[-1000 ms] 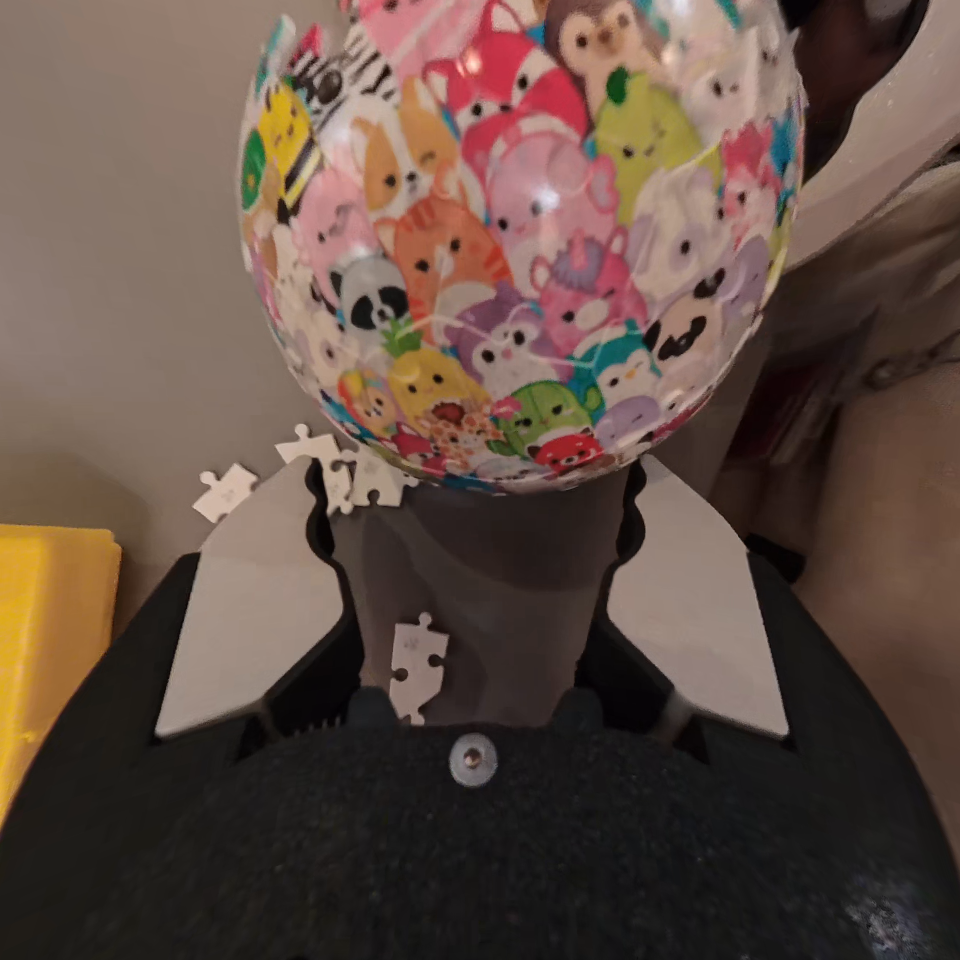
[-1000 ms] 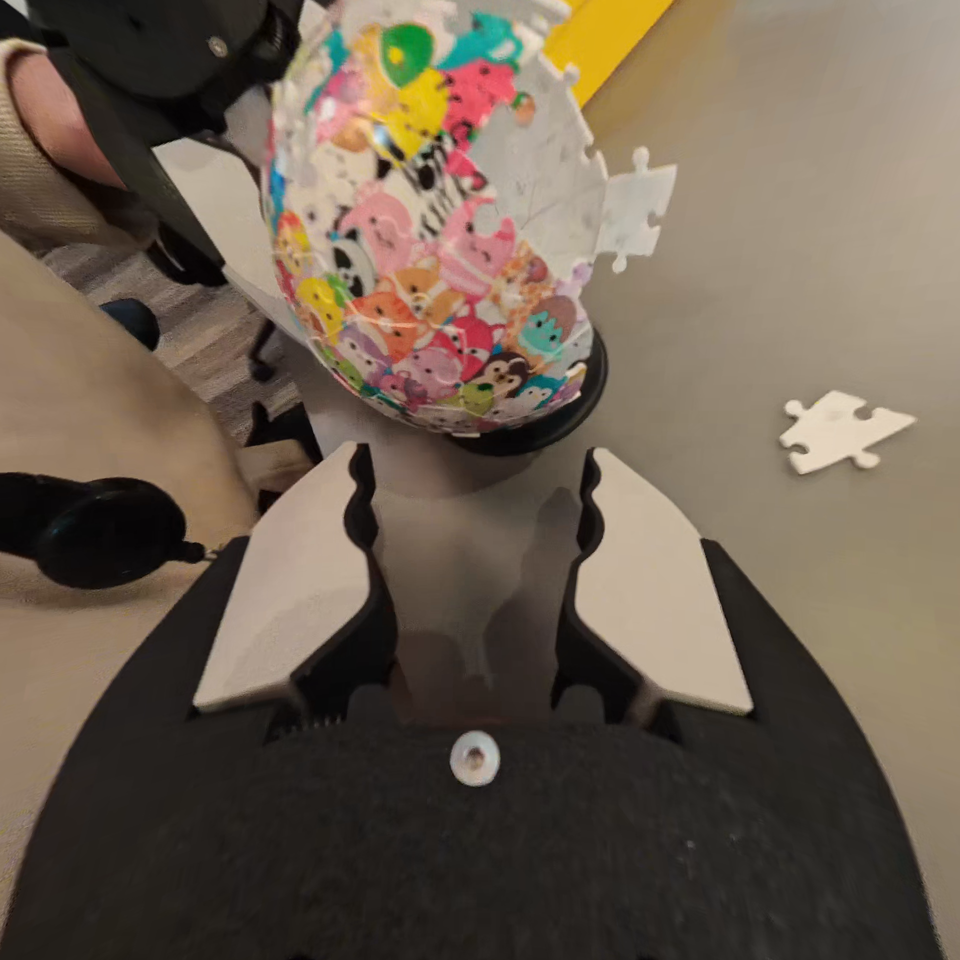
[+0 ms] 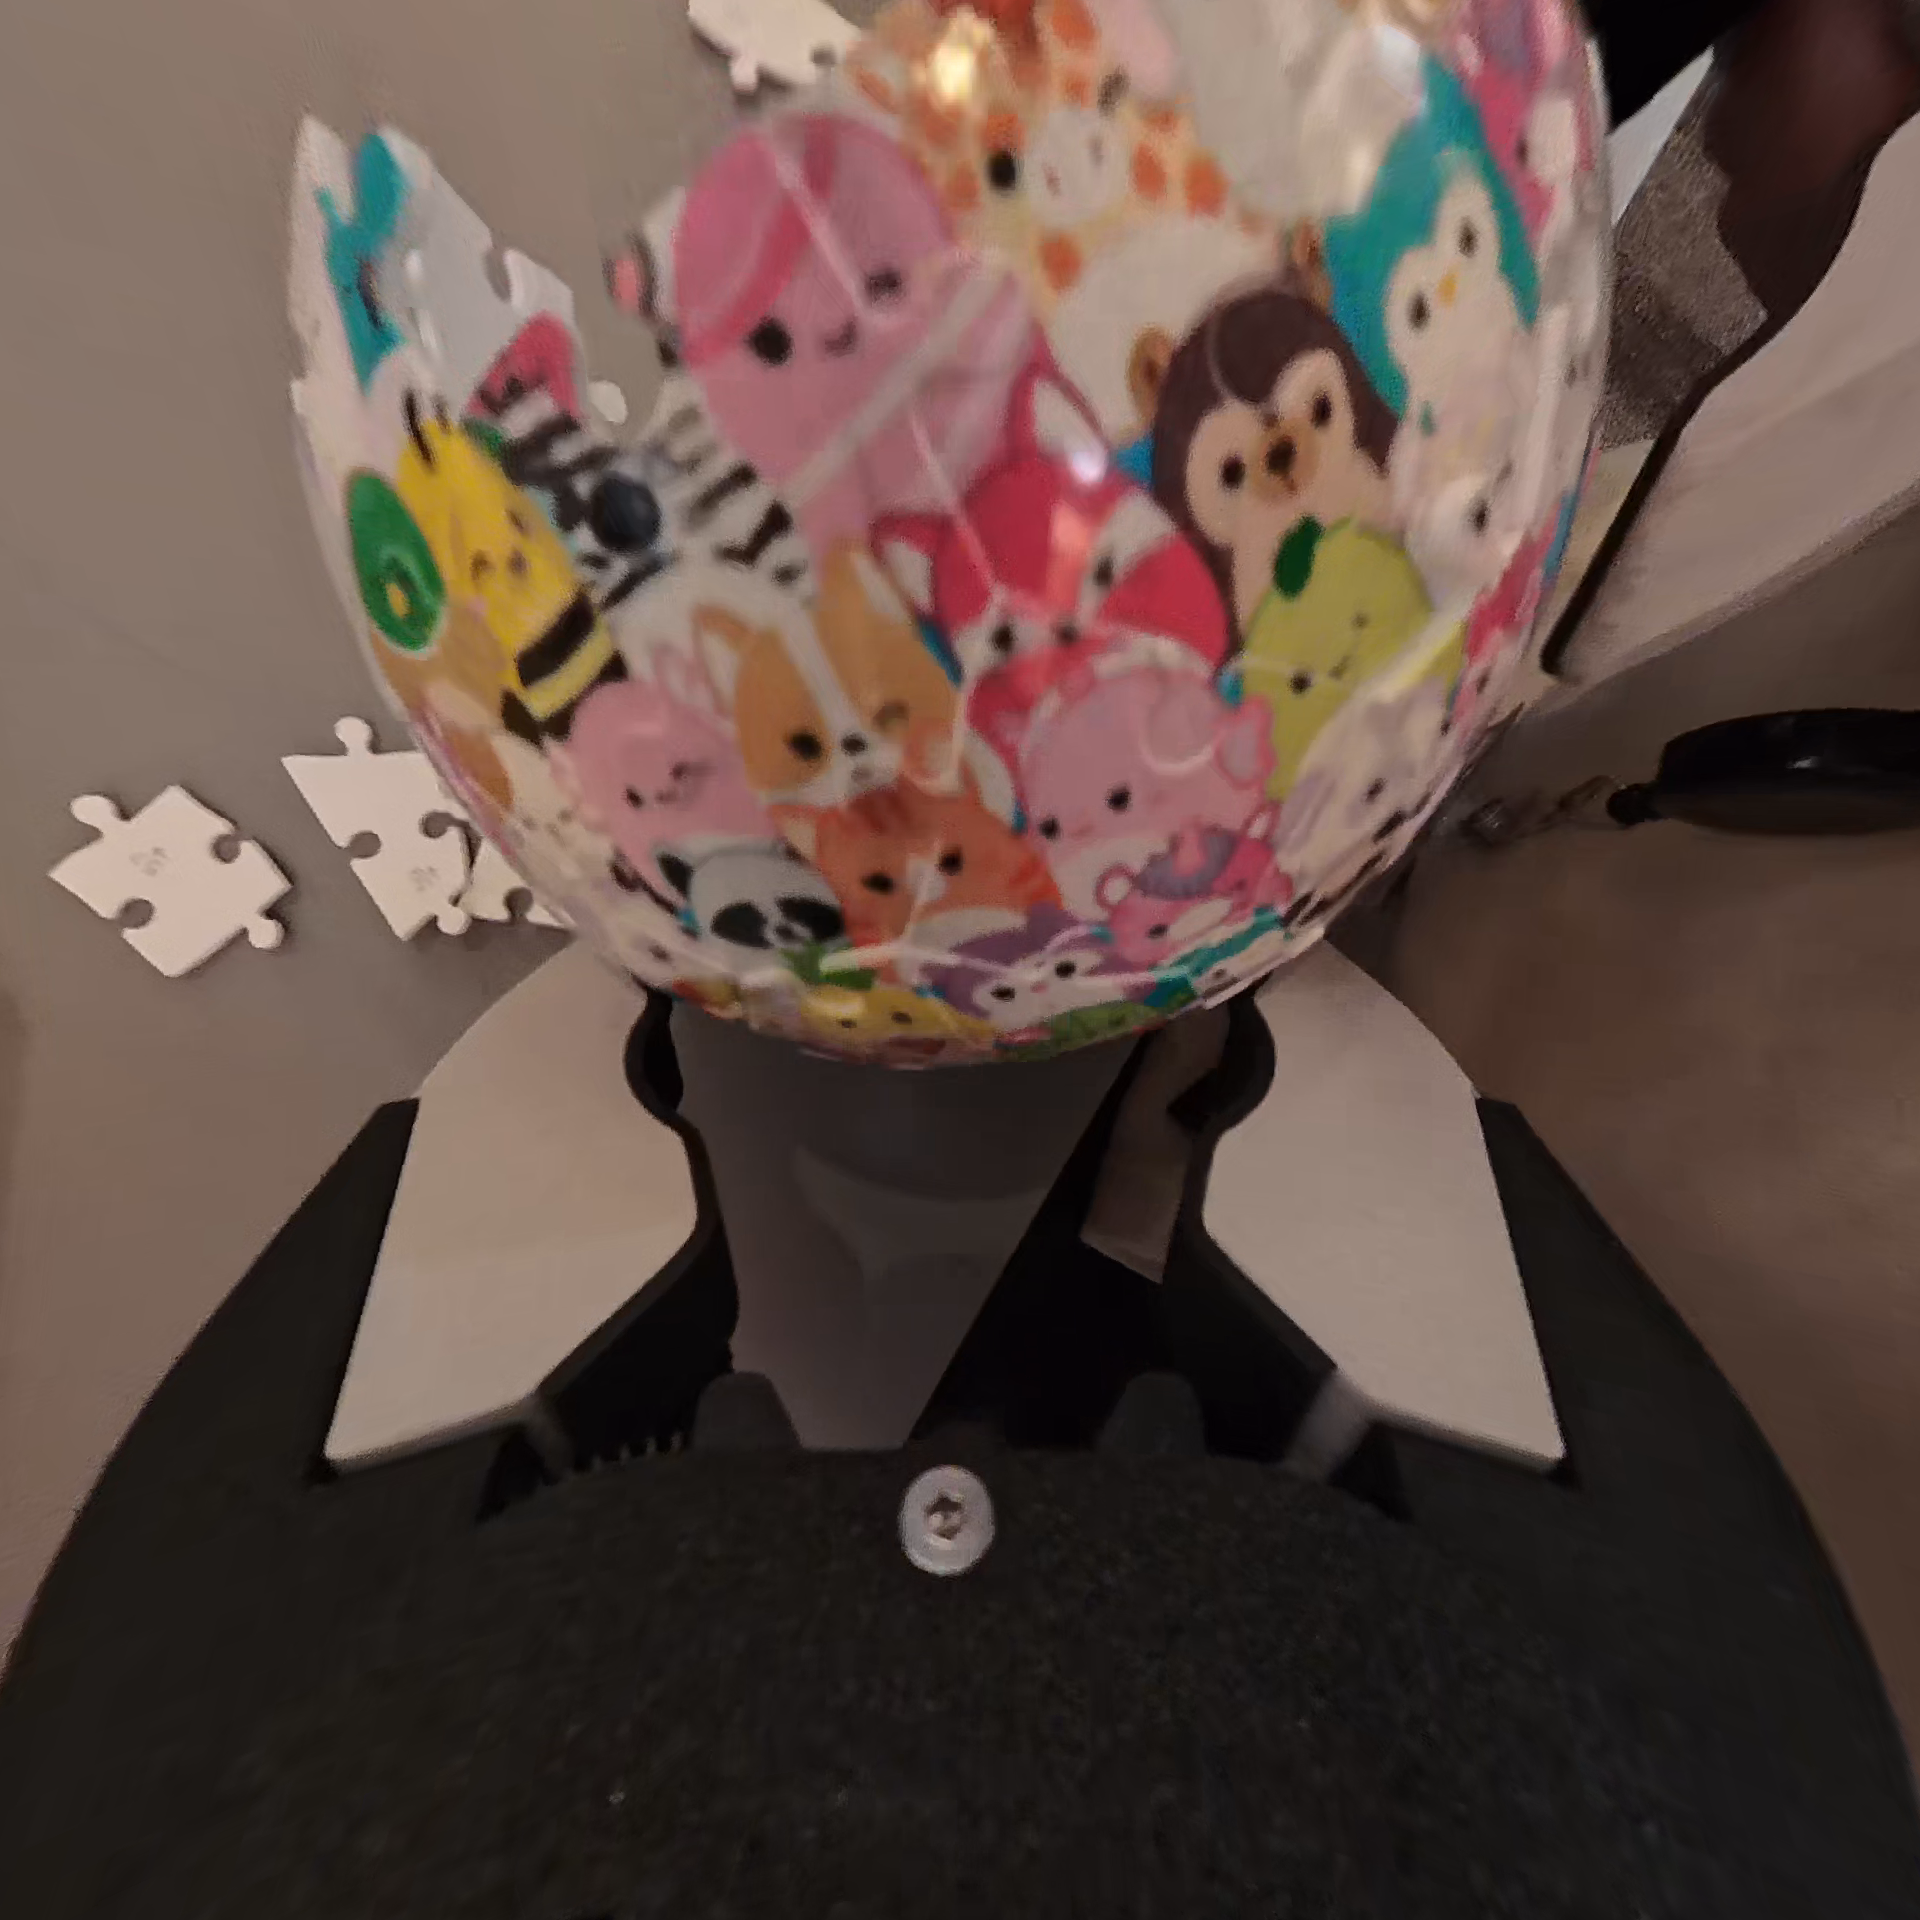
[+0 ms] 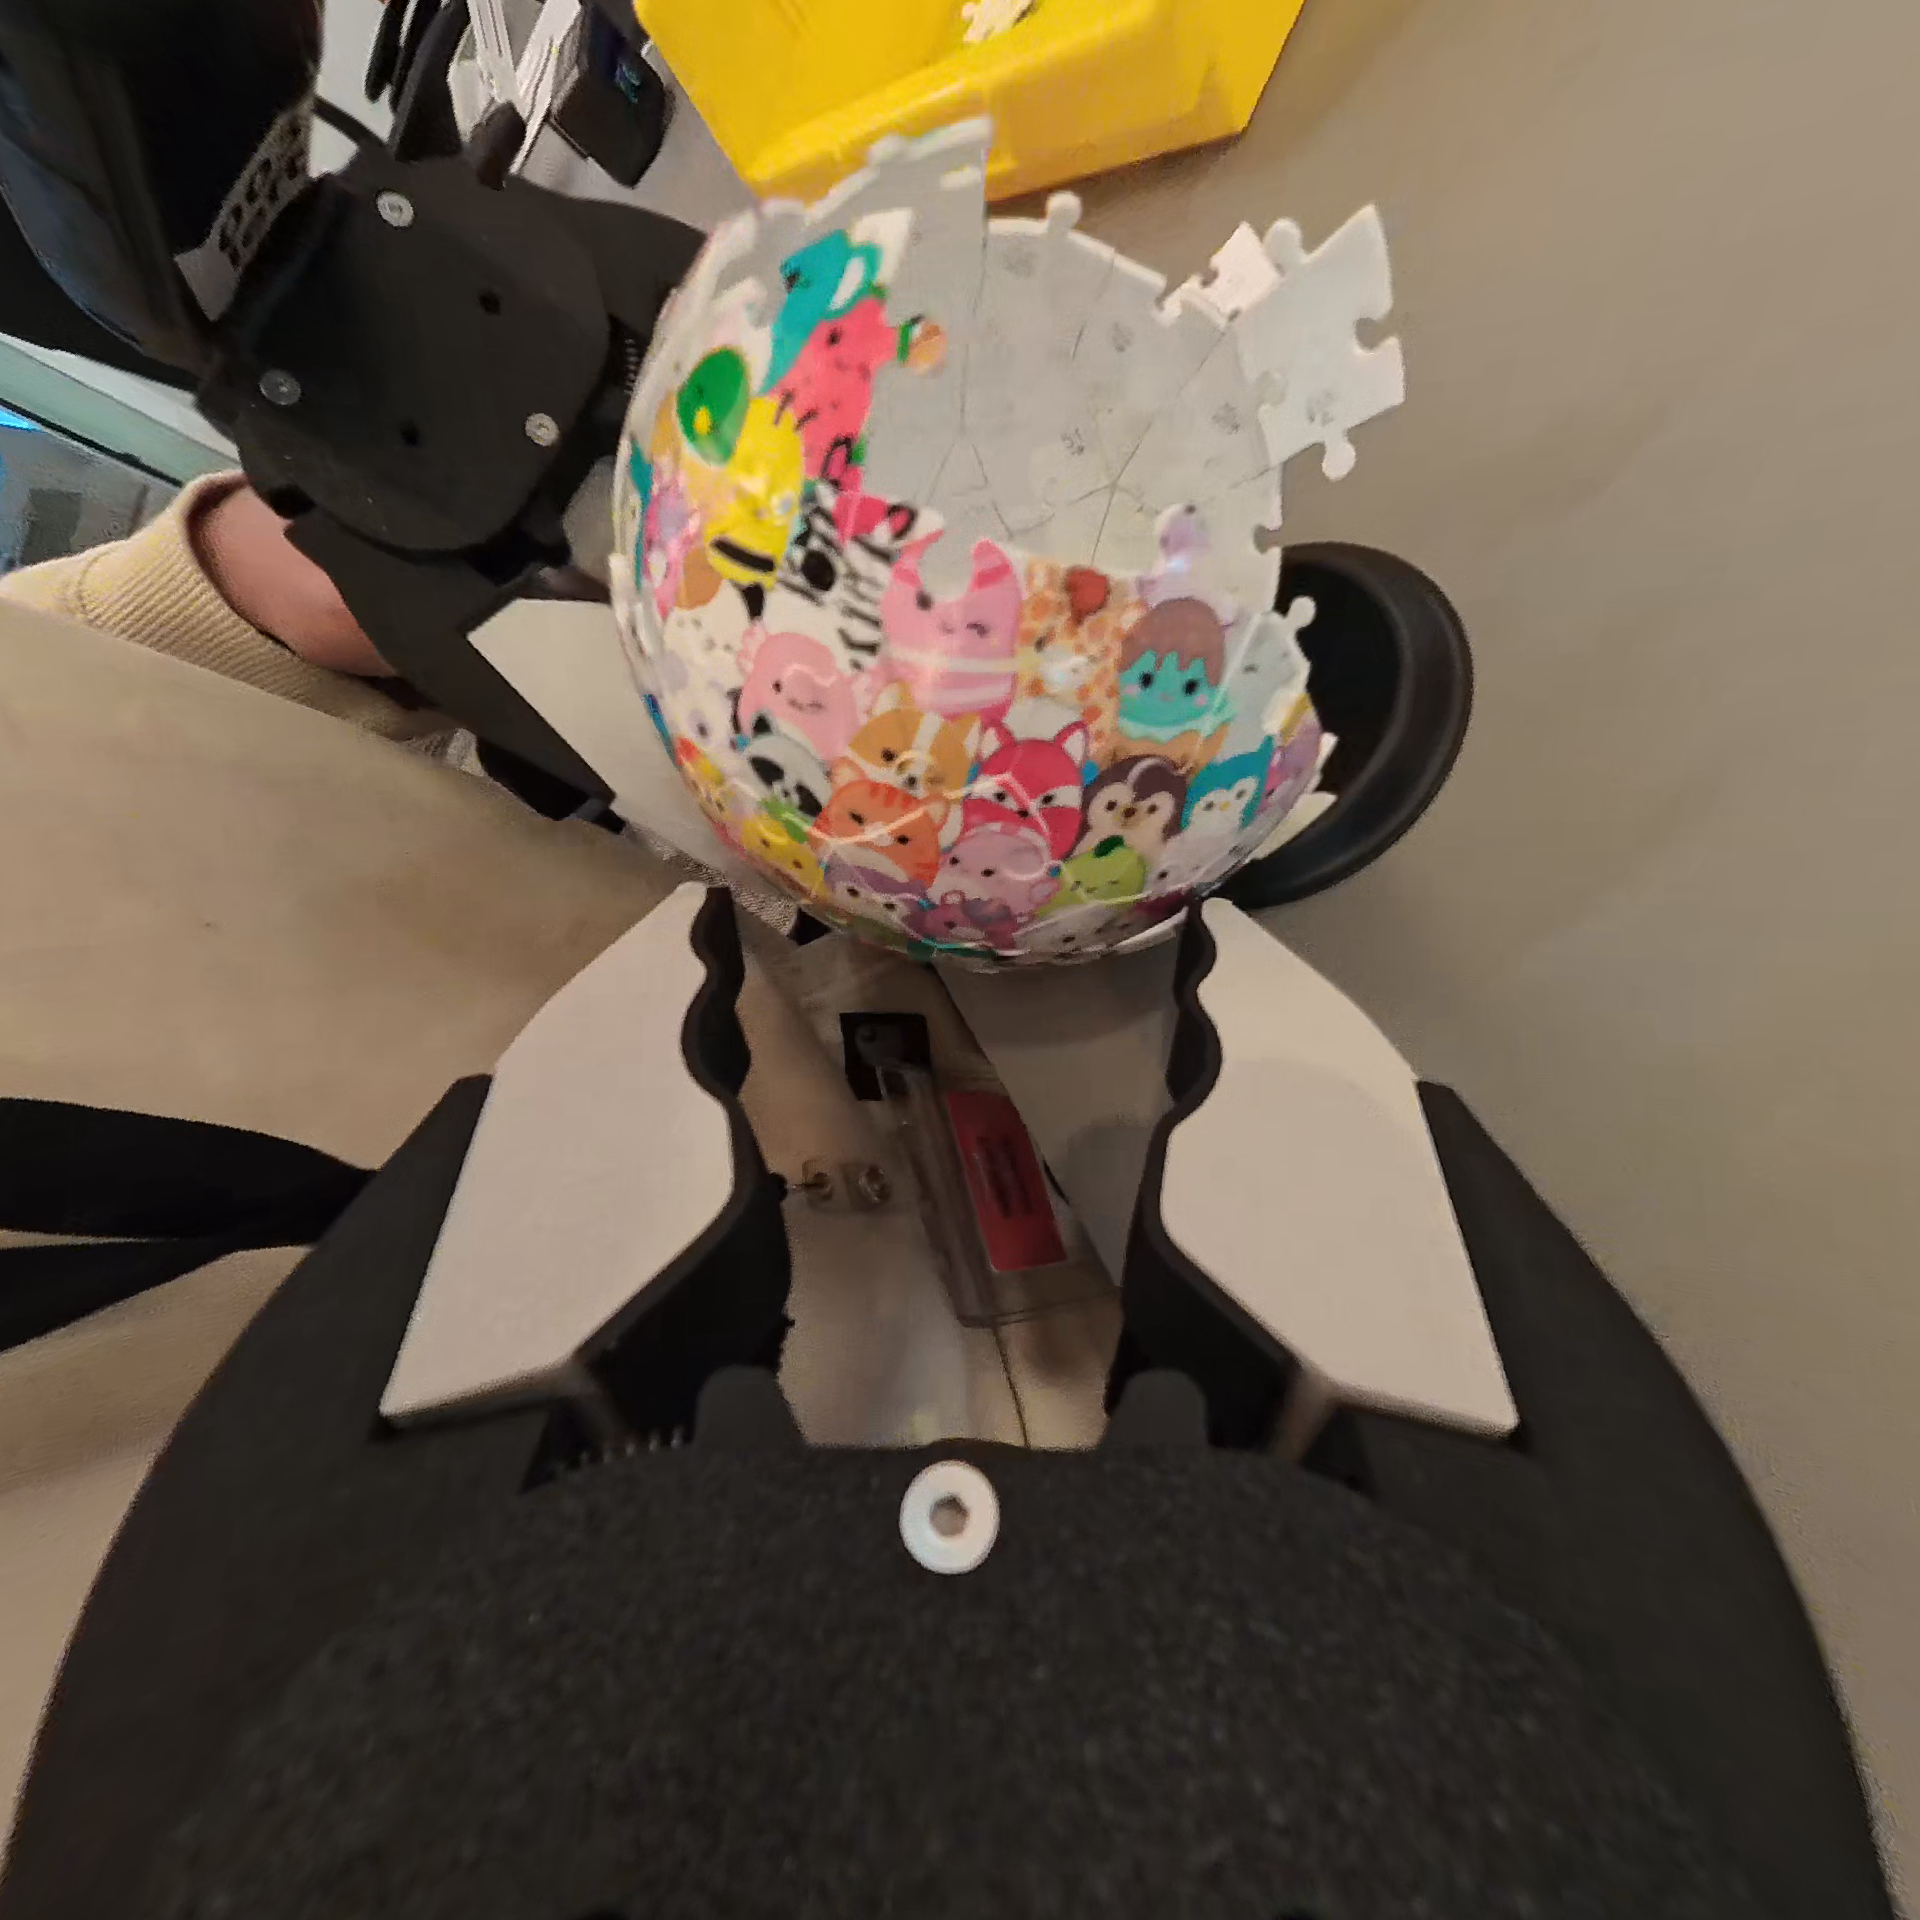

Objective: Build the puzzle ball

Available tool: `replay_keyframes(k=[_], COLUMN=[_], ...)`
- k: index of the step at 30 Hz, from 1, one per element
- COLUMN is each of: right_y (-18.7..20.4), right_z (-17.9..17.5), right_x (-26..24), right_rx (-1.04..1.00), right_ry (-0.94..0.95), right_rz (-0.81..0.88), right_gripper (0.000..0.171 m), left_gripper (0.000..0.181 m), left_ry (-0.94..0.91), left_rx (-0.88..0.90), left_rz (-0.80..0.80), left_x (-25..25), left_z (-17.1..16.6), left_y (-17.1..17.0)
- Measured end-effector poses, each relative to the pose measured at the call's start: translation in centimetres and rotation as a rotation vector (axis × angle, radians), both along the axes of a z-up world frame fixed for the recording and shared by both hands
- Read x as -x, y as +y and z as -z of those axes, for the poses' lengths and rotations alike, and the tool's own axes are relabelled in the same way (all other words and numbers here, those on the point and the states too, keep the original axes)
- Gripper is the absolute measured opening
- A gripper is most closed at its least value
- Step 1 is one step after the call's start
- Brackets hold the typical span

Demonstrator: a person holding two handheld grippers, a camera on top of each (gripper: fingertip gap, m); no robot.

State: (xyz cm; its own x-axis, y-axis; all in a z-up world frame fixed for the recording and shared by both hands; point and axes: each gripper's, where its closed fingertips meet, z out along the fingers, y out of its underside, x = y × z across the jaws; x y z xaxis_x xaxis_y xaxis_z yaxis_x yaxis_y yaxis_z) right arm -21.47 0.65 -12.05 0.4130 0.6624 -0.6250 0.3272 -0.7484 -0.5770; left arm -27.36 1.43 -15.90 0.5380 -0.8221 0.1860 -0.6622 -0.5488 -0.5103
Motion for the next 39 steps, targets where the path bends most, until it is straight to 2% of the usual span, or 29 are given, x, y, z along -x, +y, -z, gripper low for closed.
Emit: replay_keyframes(k=[10,13,17,22,26,32,34,39], right_y=[1.4,1.9,2.7,3.3,3.7,3.4,3.1,3.2], right_z=[1.1,1.7,3.4,3.2,3.2,4.3,4.7,4.2], right_x=[-0.4,-1.0,-2.3,-1.7,-1.4,-0.8,-0.7,-0.5], right_rx=[0.012,-0.091,-0.311,-0.544,-0.680,-0.643,-0.636,-0.599], right_ry=[0.059,0.092,0.018,-0.063,-0.141,-0.228,-0.262,-0.260], right_rz=[-0.035,-0.045,-0.053,-0.002,0.003,-0.027,-0.043,-0.016], right_gripper=[0.080,0.079,0.079,0.079,0.078,0.080,0.078,0.078], left_gripper=[0.099,0.101,0.101,0.098,0.097,0.097,0.092,0.092], left_ry=[-0.021,0.022,0.066,0.036,0.090,0.122,0.123,0.126], left_rx=[0.022,-0.087,-0.276,-0.455,-0.601,-0.633,-0.646,-0.620], left_rz=[-0.011,0.023,0.029,0.017,0.039,0.076,0.083,0.076], left_x=[0.2,0.7,1.5,1.2,1.3,1.0,1.0,1.0], left_z=[0.4,0.9,1.4,0.5,0.5,0.9,0.6,0.6], left_y=[0.5,1.0,2.4,3.3,3.7,3.9,4.0,4.1])
